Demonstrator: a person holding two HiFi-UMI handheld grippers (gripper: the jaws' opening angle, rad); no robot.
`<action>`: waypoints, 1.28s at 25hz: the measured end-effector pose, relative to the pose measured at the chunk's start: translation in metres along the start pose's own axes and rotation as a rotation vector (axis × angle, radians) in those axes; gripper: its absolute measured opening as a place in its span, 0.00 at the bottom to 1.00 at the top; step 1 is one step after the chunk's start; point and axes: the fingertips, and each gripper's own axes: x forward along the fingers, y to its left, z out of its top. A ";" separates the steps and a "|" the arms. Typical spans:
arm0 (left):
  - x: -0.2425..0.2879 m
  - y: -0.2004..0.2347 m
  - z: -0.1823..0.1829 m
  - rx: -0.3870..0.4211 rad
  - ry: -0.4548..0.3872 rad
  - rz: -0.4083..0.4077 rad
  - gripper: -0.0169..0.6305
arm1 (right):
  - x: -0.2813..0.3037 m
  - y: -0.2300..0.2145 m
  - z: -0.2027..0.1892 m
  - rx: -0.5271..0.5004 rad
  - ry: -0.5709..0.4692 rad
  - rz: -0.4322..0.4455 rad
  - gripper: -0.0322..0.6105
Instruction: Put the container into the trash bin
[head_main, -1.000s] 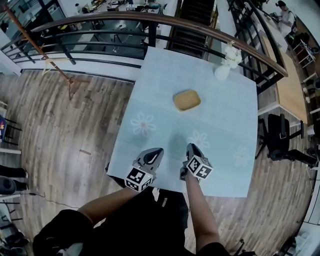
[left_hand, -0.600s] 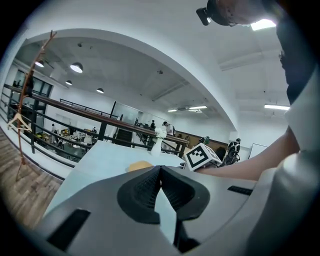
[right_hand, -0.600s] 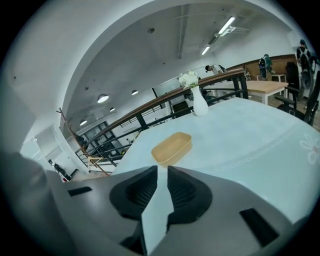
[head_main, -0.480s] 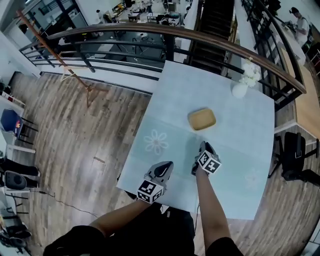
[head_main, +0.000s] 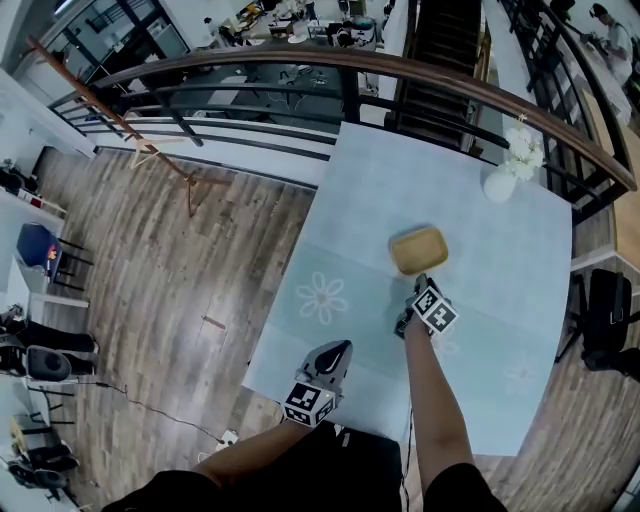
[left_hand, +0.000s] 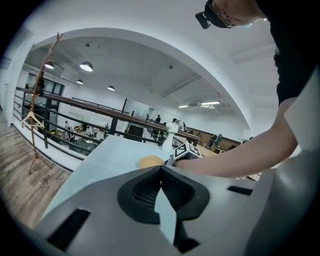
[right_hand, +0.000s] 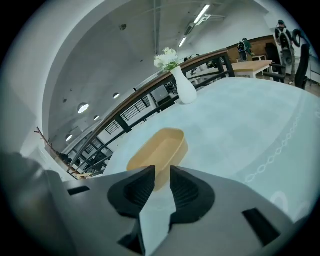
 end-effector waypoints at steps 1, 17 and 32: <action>-0.001 0.002 -0.001 0.004 0.001 0.015 0.05 | 0.004 -0.001 0.004 0.000 -0.012 -0.005 0.18; -0.005 0.028 -0.008 -0.047 0.026 0.072 0.05 | 0.048 -0.013 0.006 0.104 0.006 -0.123 0.18; -0.036 0.013 -0.011 -0.058 -0.028 -0.025 0.05 | -0.038 0.000 -0.022 0.039 -0.013 -0.031 0.12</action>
